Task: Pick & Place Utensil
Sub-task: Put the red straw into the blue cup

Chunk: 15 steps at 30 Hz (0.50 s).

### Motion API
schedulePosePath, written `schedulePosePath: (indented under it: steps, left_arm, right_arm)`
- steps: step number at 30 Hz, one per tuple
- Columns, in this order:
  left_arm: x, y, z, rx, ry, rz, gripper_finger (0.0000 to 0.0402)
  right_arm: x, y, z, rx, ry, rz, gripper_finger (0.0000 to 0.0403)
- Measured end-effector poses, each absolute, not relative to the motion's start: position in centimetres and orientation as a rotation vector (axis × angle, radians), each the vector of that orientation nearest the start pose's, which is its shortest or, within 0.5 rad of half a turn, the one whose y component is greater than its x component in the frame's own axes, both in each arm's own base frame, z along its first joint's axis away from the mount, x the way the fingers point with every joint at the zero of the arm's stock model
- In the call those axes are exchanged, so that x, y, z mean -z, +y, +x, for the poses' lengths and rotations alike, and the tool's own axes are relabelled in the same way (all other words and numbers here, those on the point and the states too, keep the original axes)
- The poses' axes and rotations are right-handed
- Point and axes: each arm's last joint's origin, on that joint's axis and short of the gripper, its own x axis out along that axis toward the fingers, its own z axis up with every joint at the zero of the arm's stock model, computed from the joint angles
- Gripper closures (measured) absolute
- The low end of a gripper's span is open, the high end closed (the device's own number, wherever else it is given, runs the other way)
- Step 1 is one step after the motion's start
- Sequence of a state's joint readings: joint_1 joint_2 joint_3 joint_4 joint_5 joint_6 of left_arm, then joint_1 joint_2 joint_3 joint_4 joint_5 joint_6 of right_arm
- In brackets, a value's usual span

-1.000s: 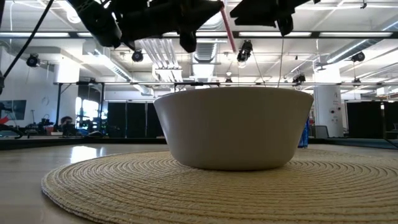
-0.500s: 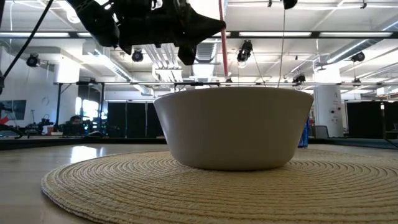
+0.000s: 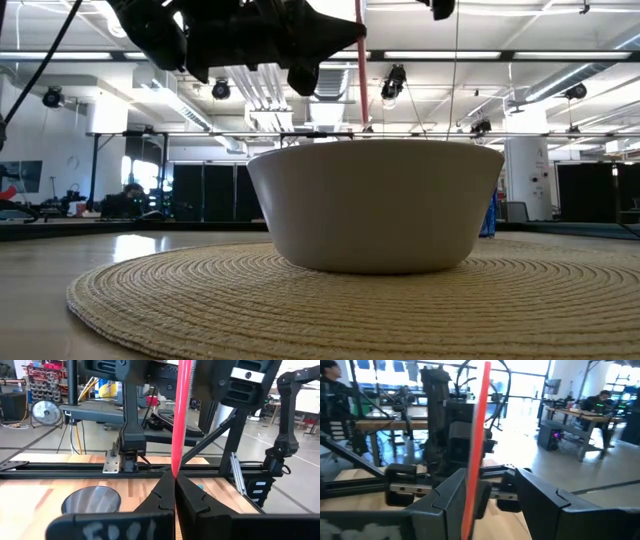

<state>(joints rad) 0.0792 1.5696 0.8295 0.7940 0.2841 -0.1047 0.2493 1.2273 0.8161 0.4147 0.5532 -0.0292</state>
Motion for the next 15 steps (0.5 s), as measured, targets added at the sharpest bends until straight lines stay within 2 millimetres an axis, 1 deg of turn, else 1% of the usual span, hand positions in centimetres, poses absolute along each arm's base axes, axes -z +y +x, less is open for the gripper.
schedulePosePath:
  steps: [7, 10, 15]
  left_arm:
    - [-24.8, 2.0, 33.7, 0.163, -0.011, -0.082, 0.0402]
    - [-24.8, 2.0, 33.7, 0.163, -0.010, -0.075, 0.0402]
    - [-24.5, 2.0, 33.7, 0.162, 0.015, -0.057, 0.0402]
  right_arm:
    - [-31.8, 5.3, 27.2, 0.278, -0.026, -0.017, 0.0239]
    - [-31.6, 5.1, 27.7, 0.283, -0.033, -0.003, 0.0239]
    - [-30.8, 4.3, 28.9, 0.325, -0.009, -0.003, 0.0239]
